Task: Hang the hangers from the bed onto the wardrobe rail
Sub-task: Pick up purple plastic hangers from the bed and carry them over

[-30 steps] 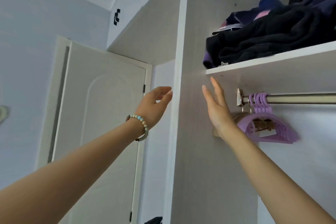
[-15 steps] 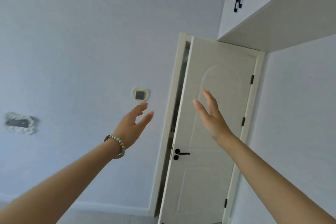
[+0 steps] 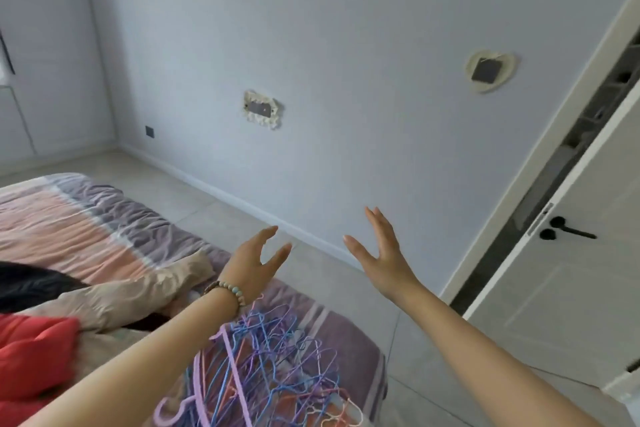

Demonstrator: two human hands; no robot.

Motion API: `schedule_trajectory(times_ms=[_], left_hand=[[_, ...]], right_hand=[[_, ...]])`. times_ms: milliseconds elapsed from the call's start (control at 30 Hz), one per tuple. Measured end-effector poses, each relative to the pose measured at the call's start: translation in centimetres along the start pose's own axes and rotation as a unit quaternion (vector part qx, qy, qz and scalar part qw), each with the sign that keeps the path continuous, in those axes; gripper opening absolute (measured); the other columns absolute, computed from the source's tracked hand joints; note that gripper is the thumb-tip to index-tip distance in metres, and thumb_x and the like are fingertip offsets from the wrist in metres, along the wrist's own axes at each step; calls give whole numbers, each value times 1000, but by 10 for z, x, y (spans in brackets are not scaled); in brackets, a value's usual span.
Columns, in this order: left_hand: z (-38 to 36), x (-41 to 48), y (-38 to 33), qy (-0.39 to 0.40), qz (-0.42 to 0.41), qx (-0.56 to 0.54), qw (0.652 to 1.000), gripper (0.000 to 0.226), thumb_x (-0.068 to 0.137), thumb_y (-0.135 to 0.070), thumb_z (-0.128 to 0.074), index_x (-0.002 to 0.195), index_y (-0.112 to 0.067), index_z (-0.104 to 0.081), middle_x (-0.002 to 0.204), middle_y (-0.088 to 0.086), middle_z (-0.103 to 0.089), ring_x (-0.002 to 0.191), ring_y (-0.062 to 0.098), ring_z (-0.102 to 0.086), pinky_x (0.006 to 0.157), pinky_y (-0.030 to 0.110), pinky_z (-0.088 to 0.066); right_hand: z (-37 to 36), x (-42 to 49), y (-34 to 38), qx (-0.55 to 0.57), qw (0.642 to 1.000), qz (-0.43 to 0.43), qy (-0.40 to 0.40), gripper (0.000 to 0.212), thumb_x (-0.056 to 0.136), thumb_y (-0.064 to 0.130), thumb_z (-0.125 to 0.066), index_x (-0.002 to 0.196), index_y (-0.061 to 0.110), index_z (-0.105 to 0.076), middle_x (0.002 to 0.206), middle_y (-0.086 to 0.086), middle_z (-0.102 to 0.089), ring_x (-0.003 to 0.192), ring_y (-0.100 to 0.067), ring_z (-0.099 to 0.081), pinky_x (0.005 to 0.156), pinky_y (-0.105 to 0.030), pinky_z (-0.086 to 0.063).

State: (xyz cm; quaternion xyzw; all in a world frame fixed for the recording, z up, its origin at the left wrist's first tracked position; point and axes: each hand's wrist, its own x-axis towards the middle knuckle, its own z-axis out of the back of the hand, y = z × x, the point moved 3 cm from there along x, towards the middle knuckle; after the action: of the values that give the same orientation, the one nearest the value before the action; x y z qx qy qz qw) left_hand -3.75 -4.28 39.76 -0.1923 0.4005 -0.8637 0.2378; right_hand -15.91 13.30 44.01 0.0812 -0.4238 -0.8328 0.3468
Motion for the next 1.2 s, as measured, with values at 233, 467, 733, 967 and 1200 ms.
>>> schedule_trajectory(times_ms=[233, 467, 733, 967, 1200], left_hand=[[-16, -48, 192, 35, 176, 39, 983, 61, 89, -50, -47, 139, -16, -39, 137, 6, -51, 123, 21, -50, 100, 31, -40], [-70, -91, 324, 89, 299, 85, 946, 66, 89, -52, -47, 140, -13, -35, 136, 9, -51, 122, 24, -50, 101, 35, -41], [-140, -118, 410, 151, 322, 156, 922, 63, 88, -55, -46, 137, -15, -39, 145, 3, -38, 127, 25, -42, 102, 36, -39], [-185, -125, 431, 161, 284, 178, 928, 77, 87, -62, -39, 148, -19, -17, 155, -1, -18, 141, 21, -20, 115, 37, -23], [-192, -132, 428, 162, 328, 162, 917, 59, 87, -65, -35, 129, -27, -49, 157, -2, -5, 142, 22, -10, 116, 37, -18]], right_hand=[[-178, -12, -82, -24, 989, -85, 122, 75, 89, 50, -53, 149, 30, -14, 159, 8, 0, 146, -12, -3, 119, -41, -14], [-302, -53, -175, -14, 956, -180, 229, 76, 90, 42, -57, 150, 26, -14, 159, 6, -3, 146, -14, -7, 117, -36, -14], [-379, -85, -265, -25, 921, -268, 281, 76, 89, 37, -60, 150, 20, -18, 158, -1, -13, 145, -20, -16, 114, -36, -21], [-413, -96, -307, 3, 915, -308, 262, 62, 88, 35, -63, 142, 18, -37, 144, -3, -39, 129, -21, -40, 99, -31, -38], [-419, -102, -298, 155, 904, -349, 193, 5, 92, 8, -58, 95, 5, -61, 79, -5, -67, 76, -20, -63, 67, -18, -50]])
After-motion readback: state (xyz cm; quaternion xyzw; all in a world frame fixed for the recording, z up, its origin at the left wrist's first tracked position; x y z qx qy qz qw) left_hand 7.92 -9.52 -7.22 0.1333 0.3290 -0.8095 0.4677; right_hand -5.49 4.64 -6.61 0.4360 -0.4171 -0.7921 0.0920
